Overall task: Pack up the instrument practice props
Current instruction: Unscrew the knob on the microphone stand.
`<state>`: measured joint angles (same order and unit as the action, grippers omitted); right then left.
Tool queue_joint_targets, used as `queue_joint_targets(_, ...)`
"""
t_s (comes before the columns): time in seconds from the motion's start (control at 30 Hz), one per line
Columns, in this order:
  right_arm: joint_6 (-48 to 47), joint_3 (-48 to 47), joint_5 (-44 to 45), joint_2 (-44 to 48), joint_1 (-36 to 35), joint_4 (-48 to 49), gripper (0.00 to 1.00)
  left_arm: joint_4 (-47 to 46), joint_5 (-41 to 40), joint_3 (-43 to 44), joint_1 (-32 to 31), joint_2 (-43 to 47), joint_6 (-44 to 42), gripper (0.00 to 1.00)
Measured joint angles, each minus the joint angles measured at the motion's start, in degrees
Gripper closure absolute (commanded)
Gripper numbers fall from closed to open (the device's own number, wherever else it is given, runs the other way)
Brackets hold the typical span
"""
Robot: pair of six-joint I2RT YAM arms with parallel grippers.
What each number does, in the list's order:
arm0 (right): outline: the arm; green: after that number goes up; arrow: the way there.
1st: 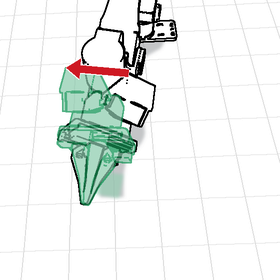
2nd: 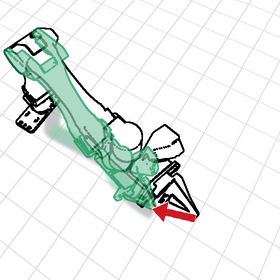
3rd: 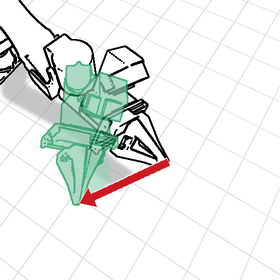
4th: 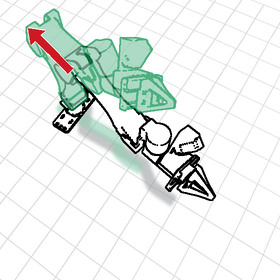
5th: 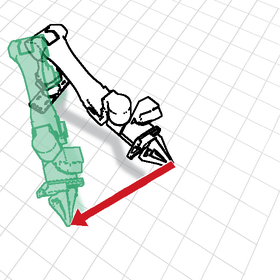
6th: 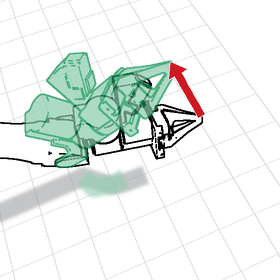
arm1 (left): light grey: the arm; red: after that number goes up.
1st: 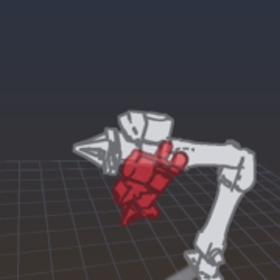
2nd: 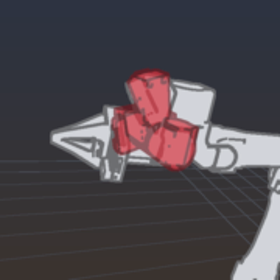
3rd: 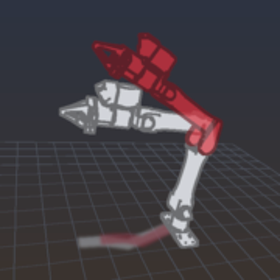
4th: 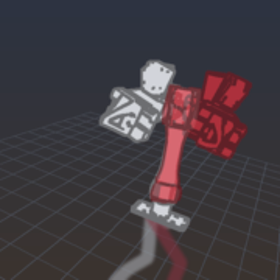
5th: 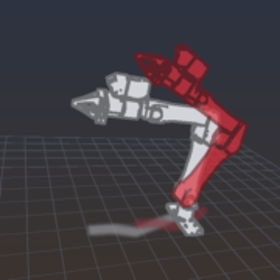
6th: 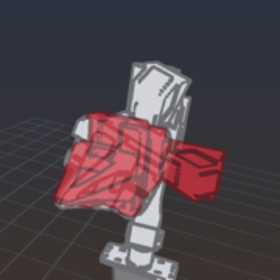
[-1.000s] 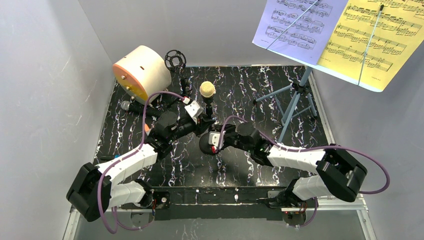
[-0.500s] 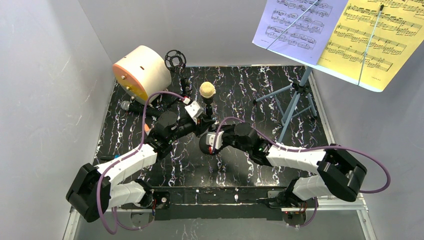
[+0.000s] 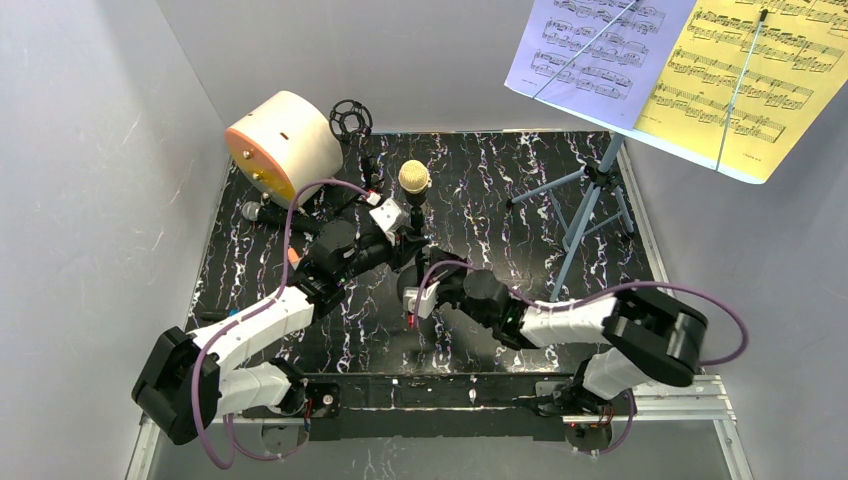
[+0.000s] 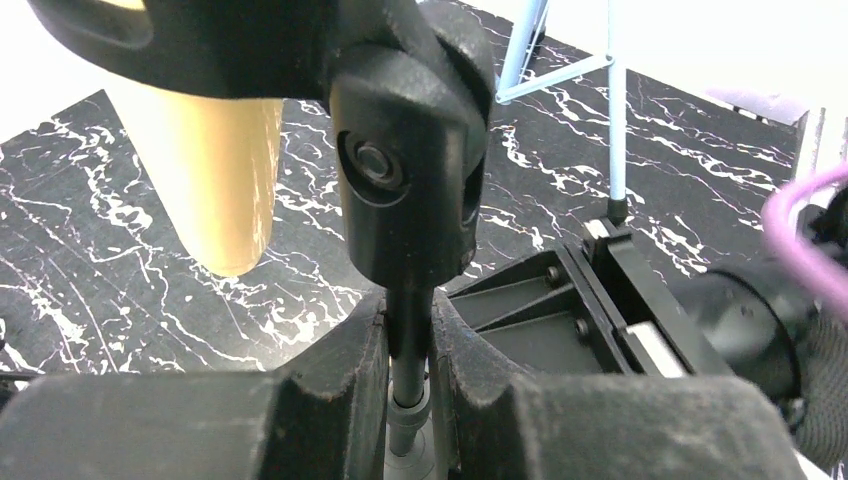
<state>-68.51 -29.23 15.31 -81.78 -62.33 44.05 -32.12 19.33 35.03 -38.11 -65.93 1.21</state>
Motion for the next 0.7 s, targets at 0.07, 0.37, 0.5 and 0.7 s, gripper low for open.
queue_joint_targets(0.07, -5.4, 1.8, 3.6, -3.6, -1.4, 8.7, 0.99, 0.3, -0.7, 0.1, 0.0, 0.0, 0.3, 1.00)
queue_joint_targets(0.37, -24.2, 3.5, 14.7, -21.3, -5.9, 39.5, 0.99, 1.8, -4.0, 0.3, 0.0, 0.7, 0.9, 1.00)
queue_joint_targets(0.5, -32.3, 0.9, 18.1, -27.9, -7.0, 45.8, 0.99, 2.3, -5.9, 0.3, 0.1, 1.0, 1.0, 1.00)
queue_joint_targets(0.7, -32.5, -0.9, 21.5, -29.1, -8.2, 45.8, 0.85, 2.6, -6.9, 0.3, 0.2, 1.2, 0.8, 1.00)
